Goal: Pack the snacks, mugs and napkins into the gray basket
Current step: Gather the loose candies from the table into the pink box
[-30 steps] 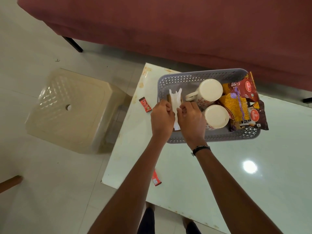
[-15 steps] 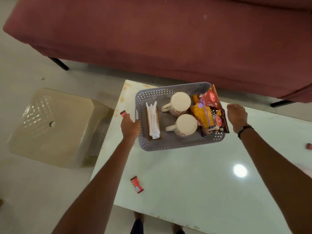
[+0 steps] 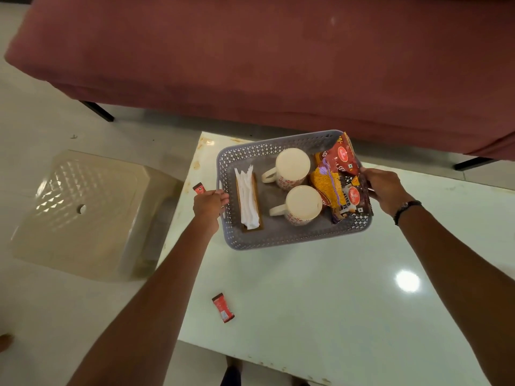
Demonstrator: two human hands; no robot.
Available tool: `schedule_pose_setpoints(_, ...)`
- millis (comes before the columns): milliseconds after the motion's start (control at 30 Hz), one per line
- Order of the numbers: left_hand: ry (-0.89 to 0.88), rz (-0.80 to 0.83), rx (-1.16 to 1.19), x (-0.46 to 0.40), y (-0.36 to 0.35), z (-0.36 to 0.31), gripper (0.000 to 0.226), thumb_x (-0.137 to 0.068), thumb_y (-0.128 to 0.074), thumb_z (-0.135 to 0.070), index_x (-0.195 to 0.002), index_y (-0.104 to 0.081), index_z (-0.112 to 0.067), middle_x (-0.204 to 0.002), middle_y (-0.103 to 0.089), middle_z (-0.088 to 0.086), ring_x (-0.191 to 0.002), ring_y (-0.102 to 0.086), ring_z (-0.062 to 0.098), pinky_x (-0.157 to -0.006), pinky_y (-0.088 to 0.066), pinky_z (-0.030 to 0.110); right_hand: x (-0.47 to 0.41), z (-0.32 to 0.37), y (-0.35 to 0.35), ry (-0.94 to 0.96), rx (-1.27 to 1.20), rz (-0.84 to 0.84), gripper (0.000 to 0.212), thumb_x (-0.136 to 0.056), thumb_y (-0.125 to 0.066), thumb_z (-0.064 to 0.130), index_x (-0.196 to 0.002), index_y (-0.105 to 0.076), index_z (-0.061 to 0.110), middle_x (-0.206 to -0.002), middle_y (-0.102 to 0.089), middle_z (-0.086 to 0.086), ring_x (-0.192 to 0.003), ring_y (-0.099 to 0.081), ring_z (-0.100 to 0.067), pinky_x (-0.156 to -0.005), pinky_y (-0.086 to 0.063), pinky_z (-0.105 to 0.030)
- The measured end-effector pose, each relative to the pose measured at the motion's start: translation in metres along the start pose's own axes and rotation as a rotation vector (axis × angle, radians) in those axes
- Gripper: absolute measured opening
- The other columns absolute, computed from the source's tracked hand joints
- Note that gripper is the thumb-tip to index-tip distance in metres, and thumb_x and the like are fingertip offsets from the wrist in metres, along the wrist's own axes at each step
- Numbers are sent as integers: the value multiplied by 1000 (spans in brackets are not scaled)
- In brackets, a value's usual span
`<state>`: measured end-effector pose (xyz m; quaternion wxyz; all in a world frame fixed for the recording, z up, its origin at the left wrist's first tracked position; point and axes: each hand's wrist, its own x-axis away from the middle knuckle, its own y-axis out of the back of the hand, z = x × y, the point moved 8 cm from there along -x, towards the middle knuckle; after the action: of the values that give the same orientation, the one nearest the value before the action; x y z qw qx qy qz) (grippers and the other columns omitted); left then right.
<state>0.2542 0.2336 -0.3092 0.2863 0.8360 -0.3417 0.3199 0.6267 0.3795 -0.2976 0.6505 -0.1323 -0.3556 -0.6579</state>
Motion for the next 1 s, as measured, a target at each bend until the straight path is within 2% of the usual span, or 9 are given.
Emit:
schedule_pose_setpoints(100, -4, -5, 50, 5, -3, -4, 26, -95, -48, -10, -112, -61, 4, -76, -61, 3, -62, -55, 9, -66, -48, 20, 3, -5, 5, -18, -25, -68, 22, -91, -56, 21, -77, -64, 5, -76, -62, -8, -82, -57, -23, -79, -48, -36)
schedule_pose_setpoints(167, -25, 15, 47, 12, -6, -8, 27, -95, -48, -10, -113, -61, 5, -72, -58, 2, -62, -53, 10, -65, -47, 21, 10, -13, 11, -35, -56, -87, 24, -91, -55, 20, -74, -64, 5, -71, -61, -4, -79, -56, -23, -71, -47, -32)
schedule_pose_setpoints(367, -82, 56, -16, 53, -18, -9, 26, -96, -46, -8, -112, -61, 5, -71, -57, 2, -62, -52, 10, -62, -45, 20, 48, -38, 55, -36, -124, -126, 27, -91, -54, 19, -101, -66, -4, -93, -63, -15, -85, -58, -26, -94, -49, -45)
schedule_pose_setpoints(433, -86, 57, -38, 70, -24, -2, 24, -95, -45, -7, -109, -62, 5, -70, -57, 2, -60, -51, 10, -61, -44, 20, 63, -51, 75, -59, -132, -142, 29, -90, -54, 17, -103, -65, -7, -92, -63, -16, -83, -58, -26, -95, -49, -46)
schedule_pose_setpoints(500, -99, 65, -63, 86, -31, 10, 22, -95, -46, -6, -105, -63, 3, -68, -58, 2, -58, -52, 10, -59, -45, 20, 80, -67, 98, -85, -156, -166, 30, -88, -55, 14, -103, -64, -9, -89, -61, -16, -79, -56, -25, -85, -52, -41)
schedule_pose_setpoints(600, -135, 100, -143, 110, -45, 30, 20, -94, -46, -6, -94, -65, 0, -66, -58, 2, -55, -52, 10, -48, -46, 14, 106, -95, 134, -117, -195, -187, 23, -86, -56, 12, -90, -67, -7, -84, -59, -15, -73, -53, -23, -65, -45, -29)
schedule_pose_setpoints(733, -134, 131, -219, 129, -61, 60, 23, -92, -47, -4, -75, -62, -5, -64, -58, 4, -52, -51, 12, -39, -45, 12, 128, -137, 167, -155, -211, -206, 22, -86, -57, 12, -65, -64, 10, -73, -59, -12, -65, -53, -21, -64, -46, -29)
schedule_pose_setpoints(900, -132, 166, -267, 141, -83, 92, 17, -91, -50, -5, -83, -65, -4, -66, -60, 4, -56, -55, 12, -54, -50, 18, 145, -180, 195, -192, -238, -268, 26, -87, -57, 13, -62, -65, 12, -66, -61, -6, -61, -55, -19, -64, -48, -29)
schedule_pose_setpoints(1000, -119, 178, -274, 138, -90, 106, 16, -92, -50, -5, -88, -65, -4, -67, -60, 3, -57, -55, 11, -46, -49, 12, 149, -196, 199, -195, -257, -277, 28, -88, -56, 14, -61, -65, 13, -65, -62, -5, -60, -56, -19, -64, -49, -29)
